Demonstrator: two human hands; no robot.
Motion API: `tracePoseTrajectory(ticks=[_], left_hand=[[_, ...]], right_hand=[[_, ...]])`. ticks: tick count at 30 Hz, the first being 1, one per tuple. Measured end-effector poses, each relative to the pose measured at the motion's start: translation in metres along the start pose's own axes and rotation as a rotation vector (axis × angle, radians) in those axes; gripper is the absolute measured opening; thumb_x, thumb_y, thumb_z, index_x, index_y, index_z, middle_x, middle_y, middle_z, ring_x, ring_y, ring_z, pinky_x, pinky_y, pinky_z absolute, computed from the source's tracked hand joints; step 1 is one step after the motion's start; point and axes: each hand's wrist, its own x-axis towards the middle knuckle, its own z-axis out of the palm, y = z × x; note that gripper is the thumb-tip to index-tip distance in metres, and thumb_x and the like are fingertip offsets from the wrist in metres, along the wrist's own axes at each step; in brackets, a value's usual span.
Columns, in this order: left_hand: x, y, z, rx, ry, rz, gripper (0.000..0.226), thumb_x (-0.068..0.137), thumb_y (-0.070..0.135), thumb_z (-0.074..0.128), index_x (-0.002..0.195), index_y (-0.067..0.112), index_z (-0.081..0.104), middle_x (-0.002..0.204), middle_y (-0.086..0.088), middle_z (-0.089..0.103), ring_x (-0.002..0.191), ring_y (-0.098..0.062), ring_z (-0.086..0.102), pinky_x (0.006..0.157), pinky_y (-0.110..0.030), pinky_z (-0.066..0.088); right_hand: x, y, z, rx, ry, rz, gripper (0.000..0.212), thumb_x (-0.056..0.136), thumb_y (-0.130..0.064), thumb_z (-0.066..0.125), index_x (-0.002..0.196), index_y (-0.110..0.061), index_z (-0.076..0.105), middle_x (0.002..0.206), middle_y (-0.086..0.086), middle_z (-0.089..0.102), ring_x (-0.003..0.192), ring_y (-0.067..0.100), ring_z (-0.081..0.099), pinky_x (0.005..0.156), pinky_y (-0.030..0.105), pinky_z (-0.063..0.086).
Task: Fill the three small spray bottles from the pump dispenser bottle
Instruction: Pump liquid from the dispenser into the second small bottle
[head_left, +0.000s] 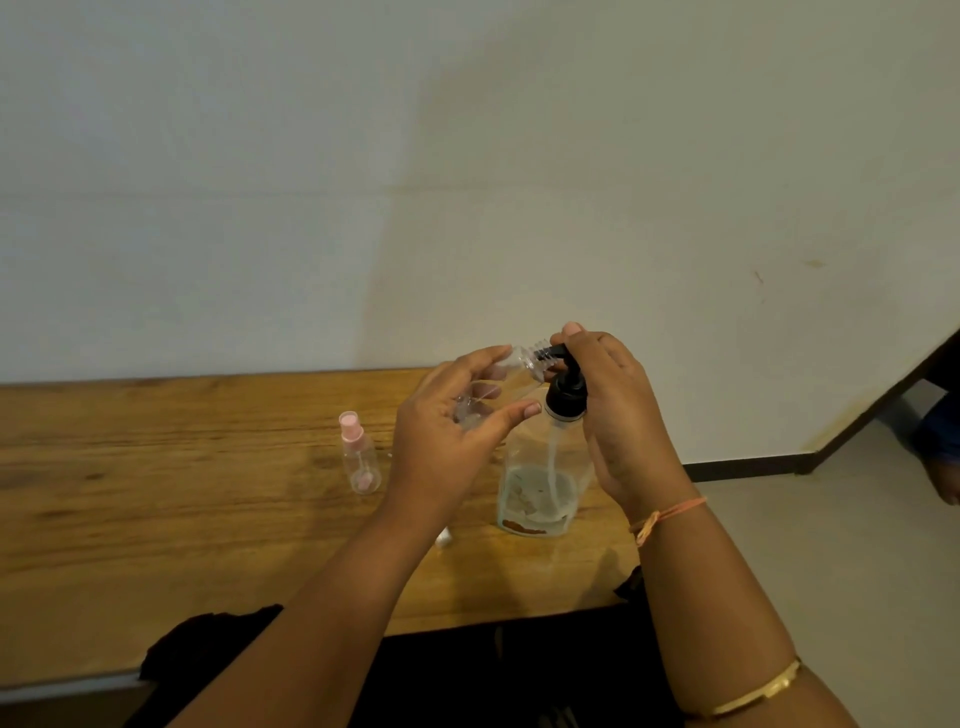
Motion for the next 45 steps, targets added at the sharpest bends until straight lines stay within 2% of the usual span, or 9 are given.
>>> tracePoseTrajectory(ticks=[5, 8, 12, 19, 27, 30, 34, 40, 45], left_hand=[[-0.001, -0.004, 0.0, 0.01, -0.006, -0.003, 0.048, 0.062, 0.04, 0.074, 0.107, 0.044, 0.057, 0.103, 0.011, 0.066, 0.093, -0.005, 0.064, 0.076, -0.012, 0.051], [-0.003, -0.007, 0.0, 0.005, -0.001, -0.01, 0.05, 0.063, 0.042, 0.074, 0.11, 0.041, 0.058, 0.104, 0.01, 0.066, 0.096, -0.006, 0.064, 0.08, -0.017, 0.052], [-0.003, -0.001, 0.001, -0.006, 0.013, -0.032, 0.05, 0.064, 0.041, 0.074, 0.11, 0.038, 0.056, 0.1, 0.016, 0.064, 0.093, 0.0, 0.062, 0.078, -0.013, 0.049], [-0.003, 0.0, 0.0, -0.041, 0.008, -0.019, 0.046, 0.078, 0.012, 0.074, 0.112, 0.034, 0.054, 0.102, 0.014, 0.063, 0.098, 0.003, 0.06, 0.079, -0.008, 0.046], [-0.005, -0.009, 0.002, -0.053, -0.005, -0.022, 0.042, 0.076, 0.02, 0.076, 0.108, 0.038, 0.056, 0.113, 0.007, 0.063, 0.106, 0.001, 0.059, 0.089, -0.018, 0.049], [-0.004, -0.005, 0.001, -0.066, -0.01, -0.016, 0.042, 0.075, 0.015, 0.074, 0.107, 0.036, 0.055, 0.112, 0.008, 0.062, 0.104, 0.004, 0.059, 0.086, -0.011, 0.047], [-0.001, 0.0, 0.0, -0.085, -0.017, 0.005, 0.04, 0.072, 0.025, 0.072, 0.107, 0.033, 0.056, 0.11, 0.011, 0.061, 0.104, 0.007, 0.058, 0.087, -0.011, 0.046], [-0.003, 0.001, -0.001, -0.055, -0.025, 0.0, 0.04, 0.068, 0.034, 0.07, 0.105, 0.035, 0.055, 0.109, 0.01, 0.062, 0.101, 0.007, 0.058, 0.083, -0.008, 0.045], [-0.004, -0.005, 0.0, -0.052, -0.026, -0.019, 0.039, 0.07, 0.028, 0.073, 0.104, 0.035, 0.056, 0.108, 0.015, 0.062, 0.1, 0.005, 0.06, 0.083, -0.01, 0.047]], right_hand=[[0.002, 0.003, 0.001, -0.044, -0.007, -0.041, 0.011, 0.096, -0.022, 0.048, 0.096, -0.015, 0.056, 0.06, -0.021, 0.065, 0.061, -0.009, 0.059, 0.057, 0.007, 0.044], [0.001, 0.003, 0.001, -0.066, -0.008, -0.055, 0.011, 0.098, -0.019, 0.044, 0.098, -0.015, 0.054, 0.059, -0.016, 0.065, 0.057, -0.01, 0.058, 0.052, 0.006, 0.042], [0.0, 0.004, 0.002, -0.055, 0.033, -0.065, 0.017, 0.096, -0.028, 0.047, 0.096, -0.013, 0.056, 0.065, -0.015, 0.063, 0.059, -0.01, 0.057, 0.054, 0.006, 0.043], [0.002, 0.004, 0.0, -0.028, 0.017, -0.008, 0.025, 0.095, -0.034, 0.047, 0.096, -0.011, 0.058, 0.076, -0.008, 0.065, 0.062, -0.009, 0.059, 0.052, 0.005, 0.043], [0.005, 0.006, 0.0, -0.049, -0.008, -0.054, 0.009, 0.097, -0.02, 0.046, 0.097, -0.015, 0.054, 0.057, -0.023, 0.063, 0.054, -0.011, 0.055, 0.051, 0.005, 0.042], [0.003, 0.006, 0.0, -0.036, 0.0, -0.058, 0.011, 0.096, -0.025, 0.048, 0.096, -0.016, 0.055, 0.059, -0.022, 0.064, 0.057, -0.01, 0.057, 0.053, 0.007, 0.043], [0.002, 0.006, 0.0, -0.012, 0.008, -0.043, 0.023, 0.093, -0.035, 0.051, 0.093, -0.014, 0.058, 0.063, -0.017, 0.066, 0.062, -0.008, 0.06, 0.057, 0.01, 0.046], [0.005, 0.007, -0.002, 0.006, -0.01, -0.039, 0.011, 0.094, -0.028, 0.051, 0.089, -0.021, 0.057, 0.066, -0.017, 0.065, 0.069, -0.003, 0.059, 0.07, 0.02, 0.044], [0.006, 0.008, -0.002, -0.039, 0.002, -0.047, 0.009, 0.096, -0.023, 0.048, 0.092, -0.025, 0.055, 0.073, -0.013, 0.064, 0.071, 0.003, 0.058, 0.054, 0.009, 0.045]])
